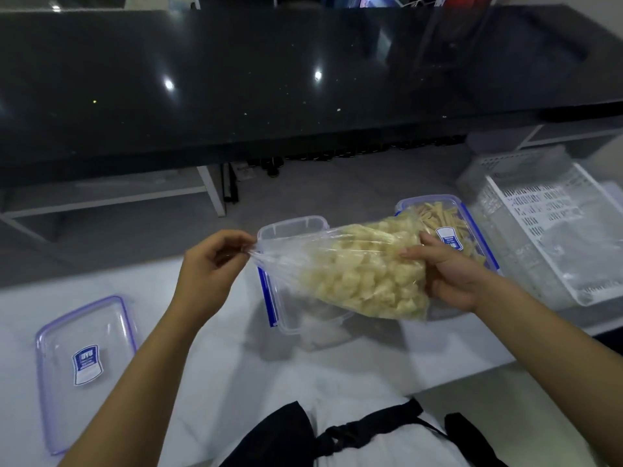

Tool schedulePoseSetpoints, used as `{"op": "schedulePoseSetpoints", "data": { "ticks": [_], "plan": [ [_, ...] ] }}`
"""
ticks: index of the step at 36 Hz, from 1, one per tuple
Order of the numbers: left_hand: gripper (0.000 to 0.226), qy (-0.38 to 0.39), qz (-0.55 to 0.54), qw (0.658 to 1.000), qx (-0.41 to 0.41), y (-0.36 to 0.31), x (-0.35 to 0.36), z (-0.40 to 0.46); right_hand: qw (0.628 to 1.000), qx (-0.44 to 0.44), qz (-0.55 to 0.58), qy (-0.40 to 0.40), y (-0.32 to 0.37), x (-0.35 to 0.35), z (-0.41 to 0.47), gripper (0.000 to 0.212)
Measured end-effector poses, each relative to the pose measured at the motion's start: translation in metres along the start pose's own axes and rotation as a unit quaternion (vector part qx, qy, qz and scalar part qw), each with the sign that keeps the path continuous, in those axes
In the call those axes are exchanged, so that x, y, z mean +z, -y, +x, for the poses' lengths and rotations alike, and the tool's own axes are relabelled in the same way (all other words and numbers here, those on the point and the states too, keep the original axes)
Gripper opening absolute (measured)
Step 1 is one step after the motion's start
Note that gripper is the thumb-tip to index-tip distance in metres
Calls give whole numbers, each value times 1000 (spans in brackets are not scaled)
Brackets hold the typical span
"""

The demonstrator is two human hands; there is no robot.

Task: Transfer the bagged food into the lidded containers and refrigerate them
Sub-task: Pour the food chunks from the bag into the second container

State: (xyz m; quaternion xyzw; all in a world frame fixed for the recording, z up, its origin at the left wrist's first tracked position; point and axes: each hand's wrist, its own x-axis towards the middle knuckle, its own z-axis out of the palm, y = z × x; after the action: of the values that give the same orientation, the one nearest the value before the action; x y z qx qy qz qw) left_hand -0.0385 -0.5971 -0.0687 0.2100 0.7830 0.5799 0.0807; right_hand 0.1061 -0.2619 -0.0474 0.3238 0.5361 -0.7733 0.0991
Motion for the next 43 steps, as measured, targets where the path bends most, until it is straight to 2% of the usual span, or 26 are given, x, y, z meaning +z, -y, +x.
{"op": "schedulePoseSetpoints", "data": {
  "ticks": [12, 23, 28, 34, 38, 43],
  "plan": [
    [50, -36, -32, 999, -9, -2, -2, -5, 1000, 7, -26, -8, 6, 3, 3, 55],
    [50, -19, -25, 999, -28, -2, 4, -15, 999, 2, -31, -21, 9, 1, 2, 50],
    [41, -46, 14, 999, 7, 2, 11, -20, 999, -23, 13, -21, 13, 3, 3, 53],
    [33, -24, 13, 999, -41, 10, 26, -24, 999, -28, 4, -25, 16, 5, 5, 53],
    [37, -13, 11, 999, -47, 10, 31, -26, 999, -47, 4, -6, 18, 1, 6, 46],
    [44, 1, 9, 996, -86, 9, 39, -31, 998, -59, -11, -21, 17, -2, 13, 36]
  ]
}}
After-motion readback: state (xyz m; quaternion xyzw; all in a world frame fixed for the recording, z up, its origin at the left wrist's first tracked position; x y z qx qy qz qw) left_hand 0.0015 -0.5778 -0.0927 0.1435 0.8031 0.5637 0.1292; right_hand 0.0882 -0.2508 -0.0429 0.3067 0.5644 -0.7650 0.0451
